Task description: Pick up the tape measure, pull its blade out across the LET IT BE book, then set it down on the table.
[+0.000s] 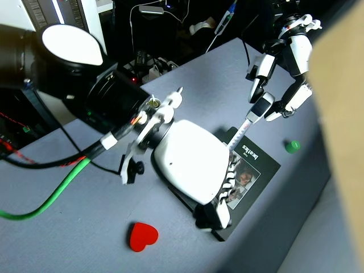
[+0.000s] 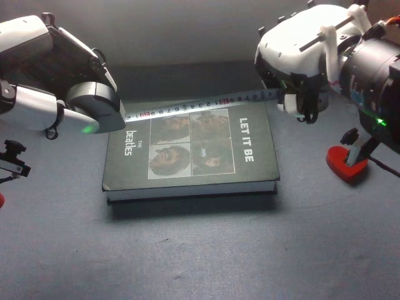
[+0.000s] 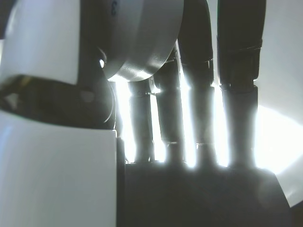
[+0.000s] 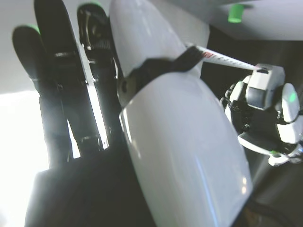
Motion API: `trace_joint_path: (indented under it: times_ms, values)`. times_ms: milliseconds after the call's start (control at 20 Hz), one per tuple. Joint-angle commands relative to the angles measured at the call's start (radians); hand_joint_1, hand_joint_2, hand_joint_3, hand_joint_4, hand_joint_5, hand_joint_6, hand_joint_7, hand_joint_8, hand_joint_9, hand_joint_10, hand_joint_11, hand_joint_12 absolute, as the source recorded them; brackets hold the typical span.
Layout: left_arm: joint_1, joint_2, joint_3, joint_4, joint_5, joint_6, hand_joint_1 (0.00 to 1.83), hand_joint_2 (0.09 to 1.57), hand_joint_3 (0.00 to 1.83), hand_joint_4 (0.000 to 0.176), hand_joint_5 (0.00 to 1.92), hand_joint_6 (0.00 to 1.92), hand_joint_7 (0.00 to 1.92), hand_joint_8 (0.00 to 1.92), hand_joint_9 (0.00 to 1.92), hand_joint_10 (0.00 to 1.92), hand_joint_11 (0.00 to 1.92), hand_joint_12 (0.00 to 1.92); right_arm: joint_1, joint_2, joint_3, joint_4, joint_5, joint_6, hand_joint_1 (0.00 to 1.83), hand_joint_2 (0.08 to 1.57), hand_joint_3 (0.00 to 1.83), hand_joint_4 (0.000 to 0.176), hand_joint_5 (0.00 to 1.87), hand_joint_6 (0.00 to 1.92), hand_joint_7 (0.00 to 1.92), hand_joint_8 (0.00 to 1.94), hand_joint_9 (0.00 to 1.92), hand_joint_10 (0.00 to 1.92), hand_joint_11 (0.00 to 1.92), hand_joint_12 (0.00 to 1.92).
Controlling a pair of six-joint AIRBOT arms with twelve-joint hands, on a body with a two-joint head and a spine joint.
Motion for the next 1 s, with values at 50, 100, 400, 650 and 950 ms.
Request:
trace_joint_path:
  times_ms: [50,100,400,650,950]
  values:
    - [-0.003,0.007,0.011,-0.013,-0.089,0.005,1.4,1.05,0.0,0.0,1.04,0.61,1.14,0.68,1.13,0.99,1.28,0.6,0.008,0.03,0.02,-0.079,-0.068,-0.025,1.21,1.17,0.0,0.0,0.75,1.24,1.02,1.03,1.14,0.19,0.68,1.18]
    - [-0.003,0.007,0.012,-0.013,-0.089,0.005,1.4,1.05,0.0,0.0,1.04,0.61,1.14,0.68,1.13,0.99,1.28,0.61,0.009,0.037,0.025,-0.081,-0.06,-0.025,1.21,1.17,0.0,0.0,0.75,1.24,1.02,1.03,1.14,0.19,0.67,1.18]
    - [-0.003,0.007,0.012,-0.014,-0.092,0.005,1.41,1.02,0.0,0.0,1.14,0.41,1.21,0.6,1.22,0.91,1.28,0.65,-0.001,0.067,0.06,-0.104,-0.02,-0.024,1.21,1.17,0.0,0.0,0.74,1.25,1.01,1.04,1.13,0.2,0.67,1.18]
    - [-0.002,0.007,0.012,-0.014,-0.092,0.005,1.4,1.03,0.0,0.0,1.14,0.41,1.21,0.56,1.18,0.92,1.27,0.64,-0.002,0.088,0.089,-0.111,0.009,-0.024,1.21,1.17,0.0,0.0,0.74,1.26,1.0,1.04,1.13,0.21,0.67,1.18]
    - [-0.003,0.007,0.011,-0.014,-0.092,0.005,1.4,1.05,0.0,0.0,1.04,0.61,1.14,0.68,1.12,1.01,1.25,0.67,-0.001,0.103,0.128,-0.117,0.036,-0.022,1.21,1.17,0.0,0.0,0.74,1.26,1.0,1.04,1.12,0.22,0.66,1.18]
